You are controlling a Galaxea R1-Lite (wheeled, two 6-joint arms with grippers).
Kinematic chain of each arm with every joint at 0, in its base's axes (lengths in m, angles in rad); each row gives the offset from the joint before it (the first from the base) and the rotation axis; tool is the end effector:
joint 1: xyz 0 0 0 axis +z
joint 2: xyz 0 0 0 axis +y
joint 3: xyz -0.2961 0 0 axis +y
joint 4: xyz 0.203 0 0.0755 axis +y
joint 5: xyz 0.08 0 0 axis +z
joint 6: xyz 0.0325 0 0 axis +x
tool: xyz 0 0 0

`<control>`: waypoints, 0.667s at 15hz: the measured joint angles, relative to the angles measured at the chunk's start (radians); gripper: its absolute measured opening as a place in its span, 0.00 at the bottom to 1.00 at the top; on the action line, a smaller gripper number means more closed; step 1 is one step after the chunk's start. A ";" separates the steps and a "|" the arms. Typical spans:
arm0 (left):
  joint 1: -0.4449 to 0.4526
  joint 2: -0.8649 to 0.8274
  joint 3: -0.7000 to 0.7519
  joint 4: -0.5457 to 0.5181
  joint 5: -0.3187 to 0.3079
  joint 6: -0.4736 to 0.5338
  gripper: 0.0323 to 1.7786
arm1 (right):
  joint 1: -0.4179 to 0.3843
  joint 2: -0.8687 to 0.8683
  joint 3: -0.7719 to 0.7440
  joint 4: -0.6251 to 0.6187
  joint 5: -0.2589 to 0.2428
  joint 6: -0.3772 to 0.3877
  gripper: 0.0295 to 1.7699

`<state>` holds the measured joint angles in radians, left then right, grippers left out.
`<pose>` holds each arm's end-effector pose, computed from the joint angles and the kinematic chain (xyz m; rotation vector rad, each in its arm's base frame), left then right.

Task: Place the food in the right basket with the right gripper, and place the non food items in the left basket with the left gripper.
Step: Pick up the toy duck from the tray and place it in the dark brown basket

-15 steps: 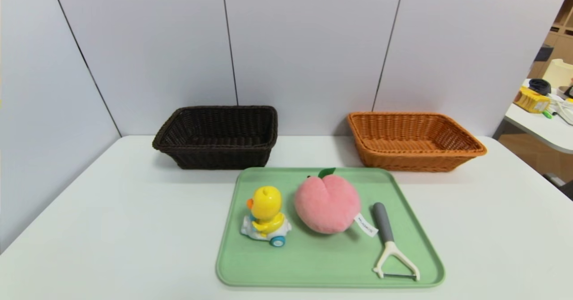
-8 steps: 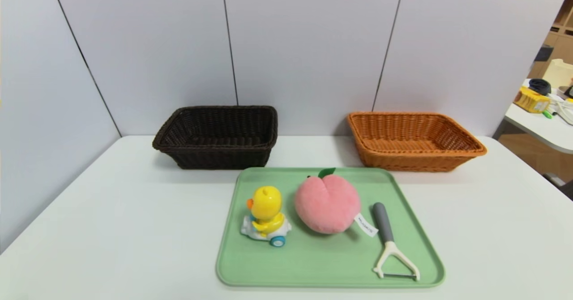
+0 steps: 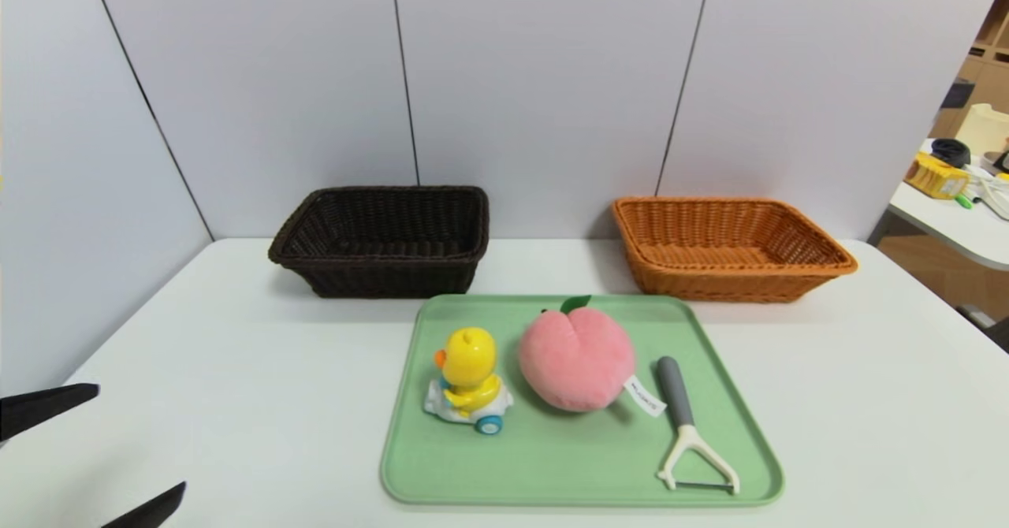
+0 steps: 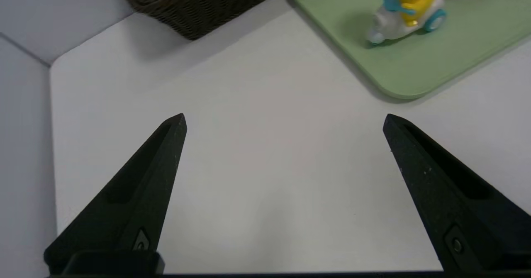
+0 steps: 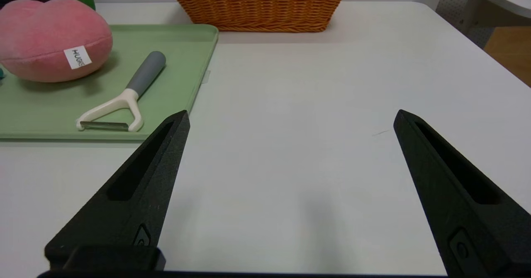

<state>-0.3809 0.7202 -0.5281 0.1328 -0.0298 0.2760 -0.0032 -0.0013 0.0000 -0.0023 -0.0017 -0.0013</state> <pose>0.0903 -0.0372 0.1947 0.3269 0.2643 -0.4495 0.0193 -0.0001 0.0758 -0.0013 -0.0036 -0.0049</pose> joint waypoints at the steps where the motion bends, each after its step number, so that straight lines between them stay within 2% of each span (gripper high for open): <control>1: -0.060 0.066 -0.026 0.000 0.001 -0.005 0.95 | 0.000 0.000 0.000 0.000 0.000 0.000 0.96; 4: -0.184 0.226 -0.064 -0.034 0.002 -0.011 0.95 | 0.000 0.000 0.000 0.000 0.000 0.000 0.96; 10: -0.340 0.454 -0.076 -0.152 0.003 -0.058 0.95 | 0.000 0.000 0.000 0.000 0.000 0.000 0.96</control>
<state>-0.7211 1.1747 -0.6040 -0.0191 -0.0272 0.2179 -0.0032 -0.0013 0.0000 -0.0028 -0.0013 -0.0013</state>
